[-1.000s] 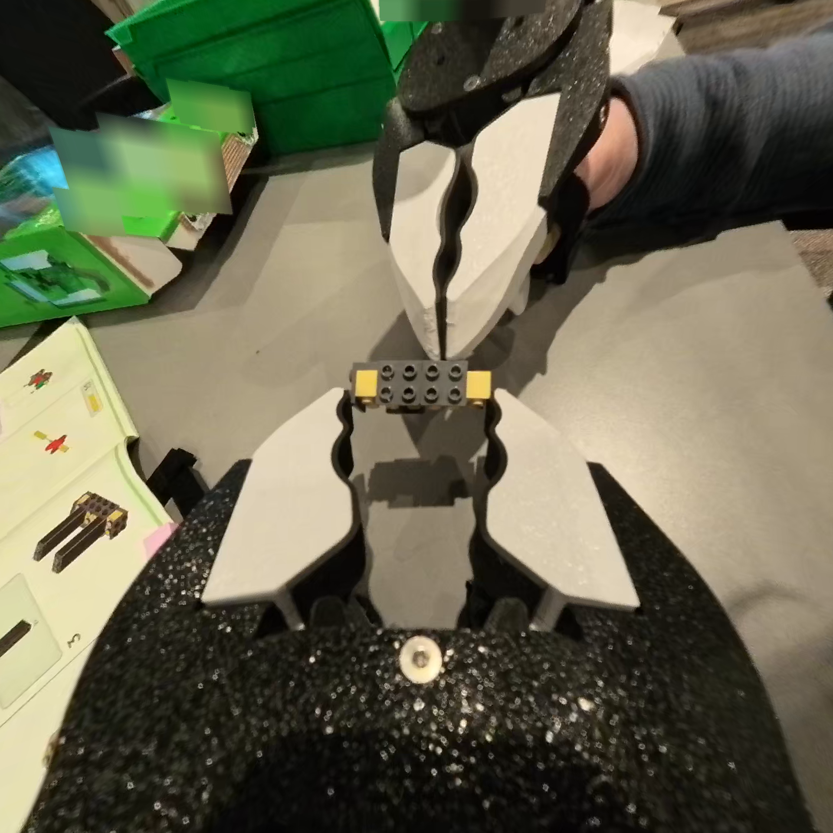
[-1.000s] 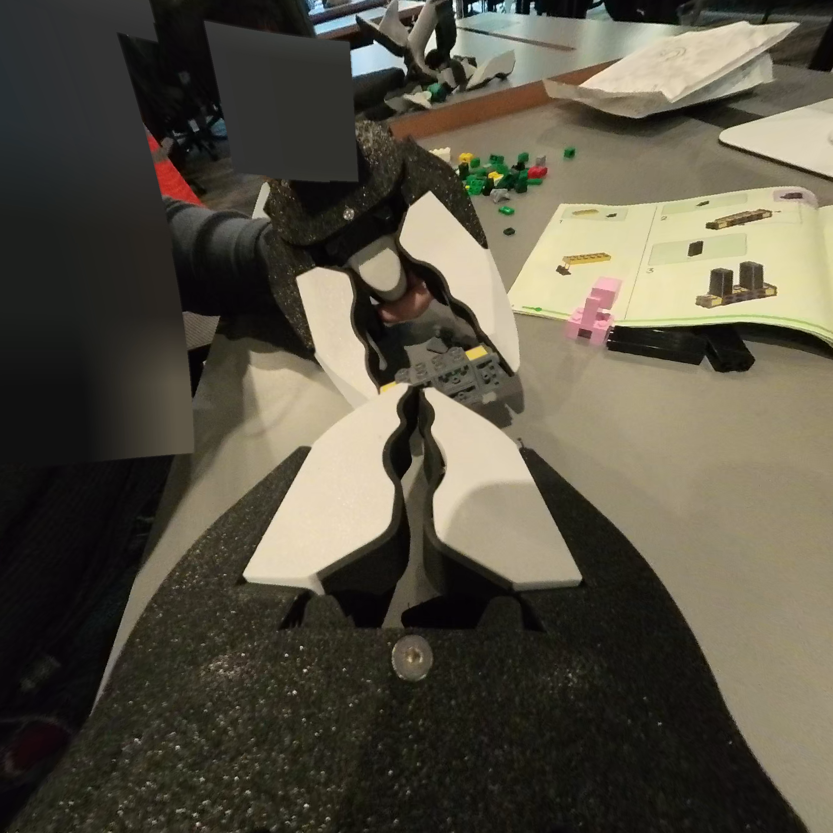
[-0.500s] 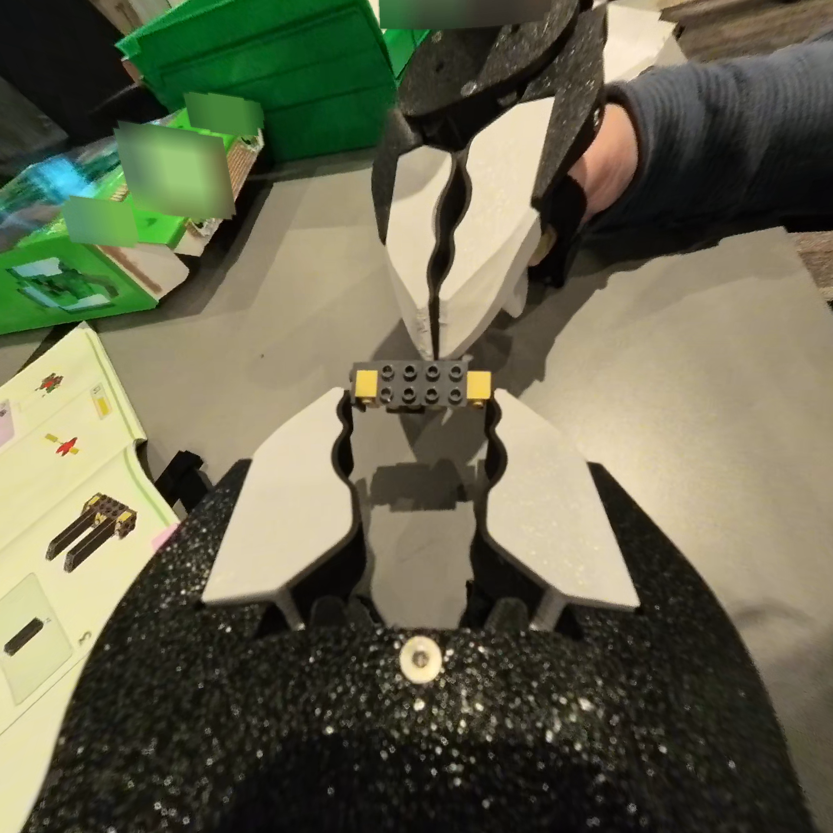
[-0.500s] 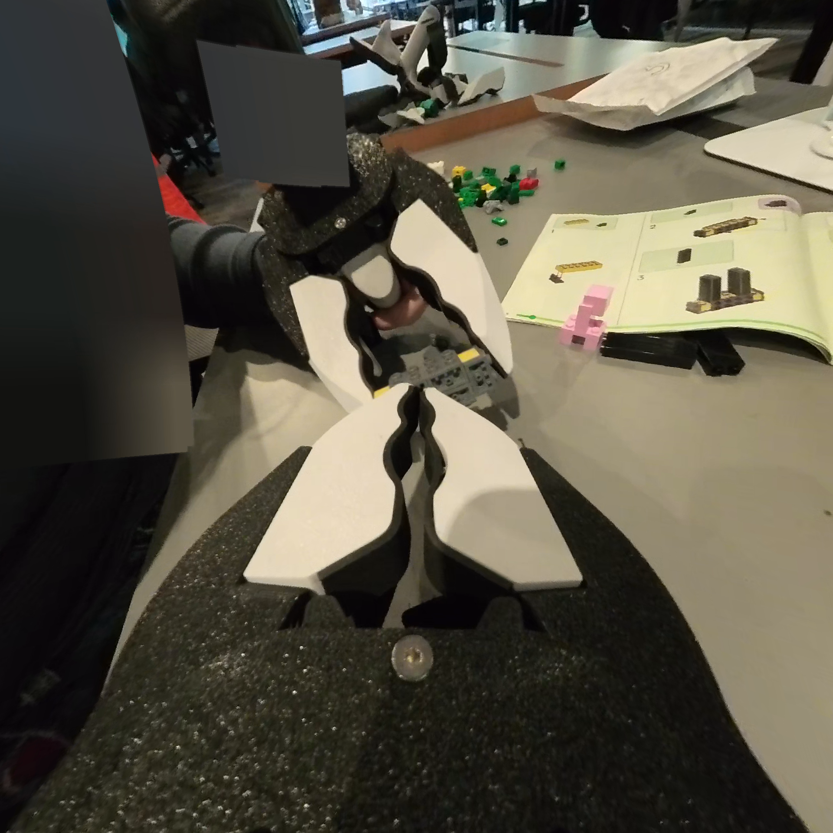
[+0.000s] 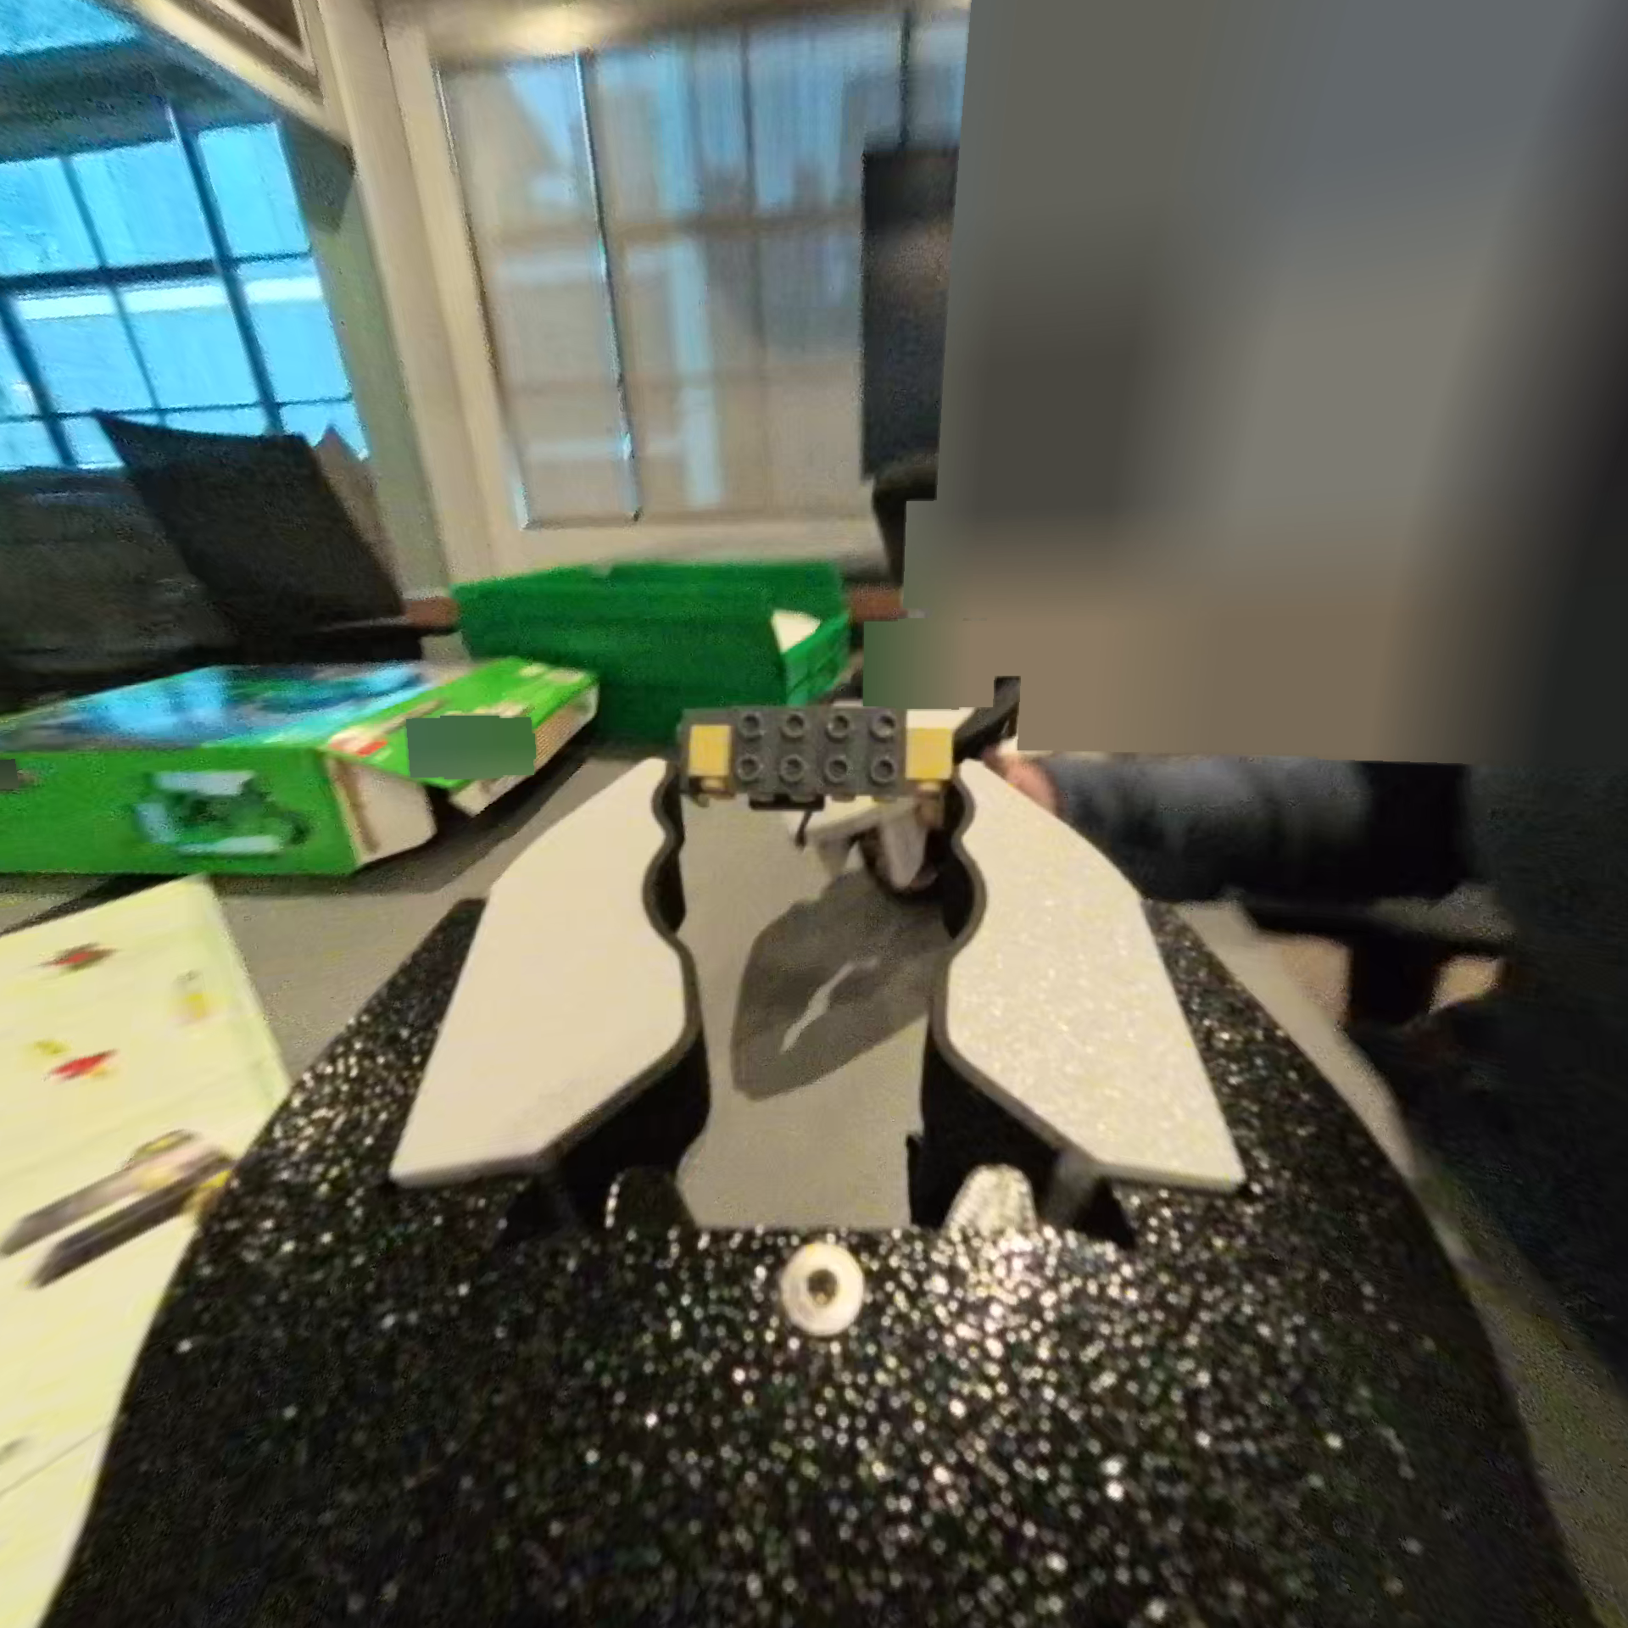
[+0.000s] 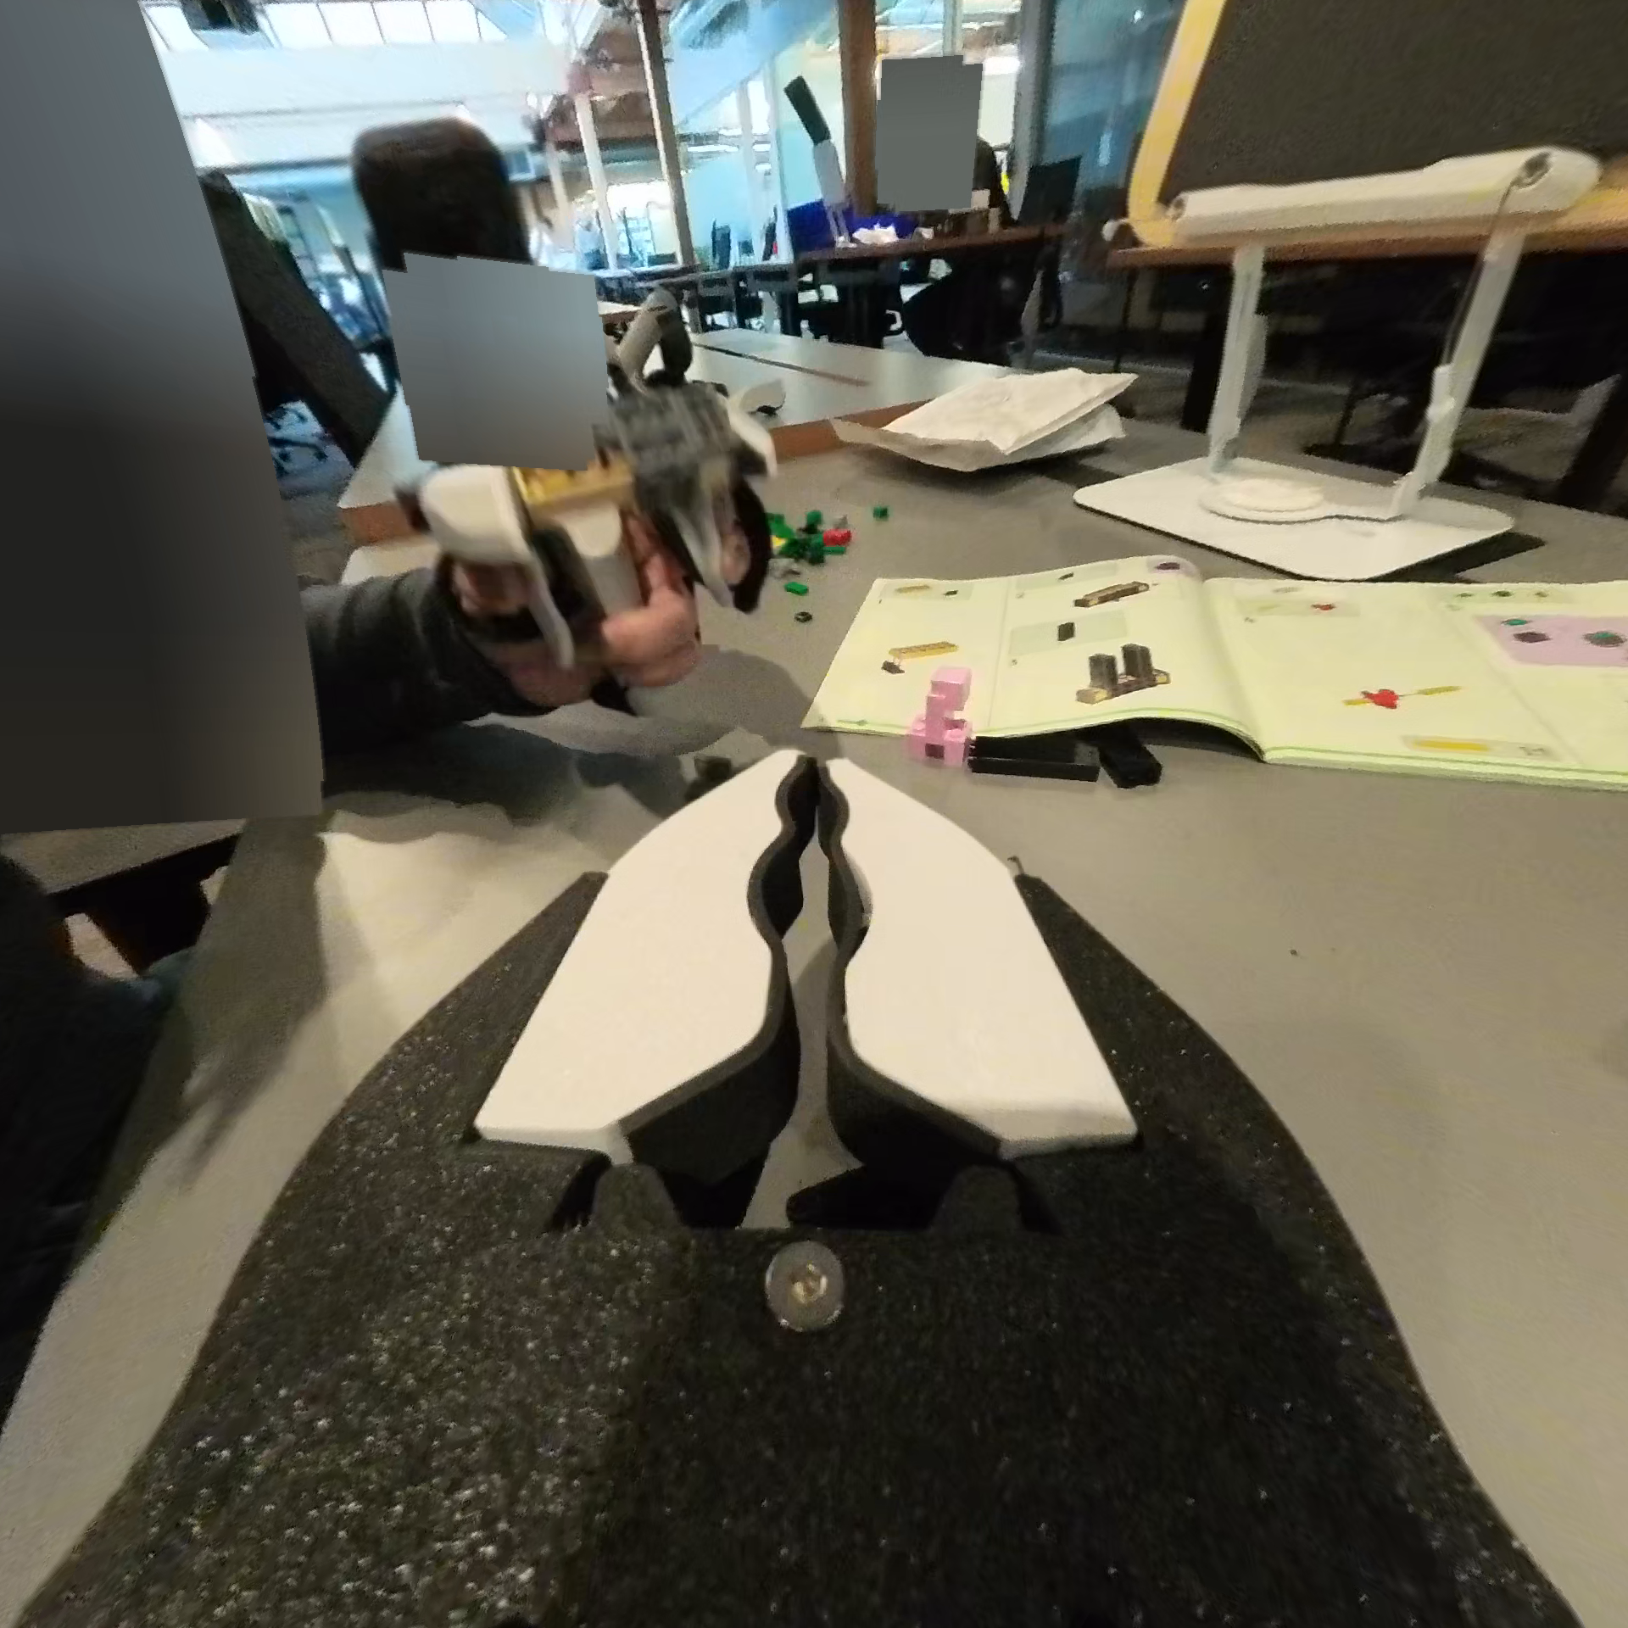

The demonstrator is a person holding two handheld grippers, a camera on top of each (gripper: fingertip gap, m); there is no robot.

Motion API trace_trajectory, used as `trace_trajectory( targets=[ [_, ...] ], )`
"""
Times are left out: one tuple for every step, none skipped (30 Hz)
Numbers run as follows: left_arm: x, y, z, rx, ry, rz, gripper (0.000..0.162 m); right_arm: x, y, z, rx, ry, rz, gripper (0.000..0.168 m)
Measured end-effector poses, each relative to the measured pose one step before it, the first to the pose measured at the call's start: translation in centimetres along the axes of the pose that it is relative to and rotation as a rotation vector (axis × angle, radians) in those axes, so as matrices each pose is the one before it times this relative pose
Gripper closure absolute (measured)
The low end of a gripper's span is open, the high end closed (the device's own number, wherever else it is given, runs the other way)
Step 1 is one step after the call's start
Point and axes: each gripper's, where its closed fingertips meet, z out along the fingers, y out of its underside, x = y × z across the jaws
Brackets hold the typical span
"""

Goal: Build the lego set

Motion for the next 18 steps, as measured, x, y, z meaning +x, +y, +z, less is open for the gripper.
trace_trajectory(
  targets=[
    [-0.140,-0.827,-0.476,0.0643,0.0285,-0.0651,0.106,0.015,0.179,0.157,-0.0098,0.0089,-0.0135,0.168],
    [-0.253,-0.662,-0.459,0.0503,0.0157,-0.0509,0.106,-0.117,0.157,0.151,-0.0107,0.0007,-0.0150,0.168],
    [-0.214,-0.562,-0.429,0.0387,0.0104,-0.0328,0.106,-0.164,0.086,0.135,-0.0075,-0.0022,-0.0163,0.168],
    [-0.145,-0.458,-0.361,0.0270,0.0069,-0.0153,0.106,-0.128,0.049,0.100,-0.0045,-0.0004,-0.0143,0.168],
    [-0.098,-0.359,-0.292,0.0163,0.0035,-0.0024,0.106,-0.107,0.065,0.076,-0.0060,-0.0002,-0.0098,0.168],
    [-0.053,-0.294,-0.241,0.0106,0.0020,0.0033,0.106,-0.082,0.082,0.084,-0.0069,-0.0014,-0.0068,0.168],
    [-0.041,-0.267,-0.211,0.0095,0.0010,0.0043,0.106,-0.069,0.093,0.081,-0.0080,-0.0033,-0.0039,0.168],
    [-0.037,-0.248,-0.185,0.0082,-0.0009,0.0036,0.106,-0.066,0.070,0.074,-0.0070,-0.0028,-0.0028,0.168],
    [-0.090,-0.241,-0.182,0.0069,-0.0043,0.0040,0.106,-0.048,0.030,0.056,-0.0033,-0.0006,-0.0045,0.168],
    [-0.156,-0.226,-0.216,0.0044,-0.0078,0.0075,0.106,-0.038,0.042,0.044,-0.0034,-0.0002,-0.0044,0.168],
    [-0.234,-0.216,-0.277,0.0008,-0.0125,0.0129,0.106,-0.018,0.055,0.053,-0.0055,0.0011,-0.0029,0.168],
    [-0.338,-0.271,-0.366,0.0015,-0.0184,0.0182,0.106,0.053,0.069,0.052,-0.0059,0.0065,-0.0031,0.168],
    [-0.392,-0.312,-0.437,0.0036,-0.0205,0.0183,0.106,0.073,0.085,0.087,-0.0081,0.0117,-0.0053,0.168],
    [-0.399,-0.250,-0.485,0.0022,-0.0168,0.0122,0.106,-0.014,0.052,0.196,-0.0083,0.0094,-0.0051,0.168],
    [-0.360,-0.133,-0.467,-0.0009,-0.0101,0.0044,0.106,-0.255,-0.015,0.370,-0.0067,-0.0050,0.0010,0.167],
    [-0.278,-0.035,-0.446,-0.0019,-0.0026,-0.0010,0.106,-0.479,-0.066,0.585,-0.0077,-0.0174,0.0041,0.162],
    [-0.151,0.056,-0.388,-0.0016,0.0067,-0.0070,0.106,-0.589,0.080,0.758,-0.0199,-0.0238,-0.0148,0.158],
    [-0.011,0.152,-0.319,-0.0045,0.0189,-0.0163,0.106,-0.318,0.283,0.869,-0.0380,-0.0046,-0.0360,0.157]
  ],
)
